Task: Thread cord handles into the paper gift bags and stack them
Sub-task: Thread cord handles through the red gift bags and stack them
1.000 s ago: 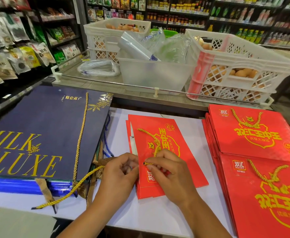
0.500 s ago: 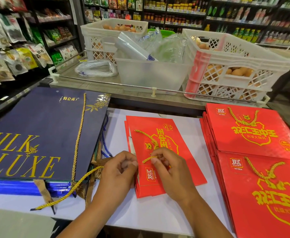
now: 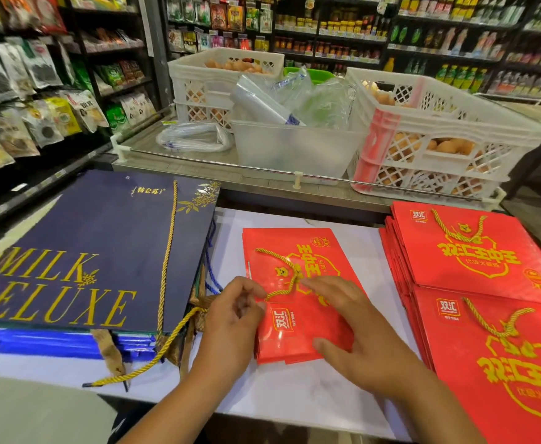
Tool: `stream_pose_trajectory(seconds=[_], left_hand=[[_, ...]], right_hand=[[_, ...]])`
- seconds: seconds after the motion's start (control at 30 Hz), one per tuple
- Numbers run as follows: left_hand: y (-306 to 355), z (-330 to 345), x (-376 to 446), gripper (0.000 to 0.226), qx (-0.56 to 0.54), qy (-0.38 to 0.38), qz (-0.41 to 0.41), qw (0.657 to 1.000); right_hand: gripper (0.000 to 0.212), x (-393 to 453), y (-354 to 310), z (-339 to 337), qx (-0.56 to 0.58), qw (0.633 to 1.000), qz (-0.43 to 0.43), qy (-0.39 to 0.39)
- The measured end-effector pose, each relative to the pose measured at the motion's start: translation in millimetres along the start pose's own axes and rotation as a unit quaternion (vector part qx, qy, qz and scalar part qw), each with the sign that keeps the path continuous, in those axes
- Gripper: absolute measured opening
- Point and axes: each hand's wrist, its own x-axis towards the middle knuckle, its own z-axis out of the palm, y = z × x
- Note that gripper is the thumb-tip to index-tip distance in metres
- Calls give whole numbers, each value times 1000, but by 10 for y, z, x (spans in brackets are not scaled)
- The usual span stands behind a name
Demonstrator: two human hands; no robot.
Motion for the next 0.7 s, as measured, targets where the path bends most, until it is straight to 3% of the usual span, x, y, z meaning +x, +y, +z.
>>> stream_pose_trajectory(seconds=[0.1, 0.2, 0.4, 0.53, 0.7], left_hand=[[-7, -21, -18, 35, -19, -4, -10, 1000], [39, -25, -33, 31, -53, 9, -10, 999], [109, -62, -83, 24, -101, 20, -13, 995], [132, -89, -104, 17, -94, 28, -10, 995], [151, -83, -89, 24, -100, 33, 19, 994]], right_hand=[[102, -253, 59, -261, -103, 990, 11, -96], [106, -410, 214, -459, -197, 979, 28, -52], [50, -451, 276, -596, -200, 977, -21, 71], [42, -346, 221, -601, -223, 970, -68, 71], [34, -209, 128, -725, -197, 960, -97, 173]])
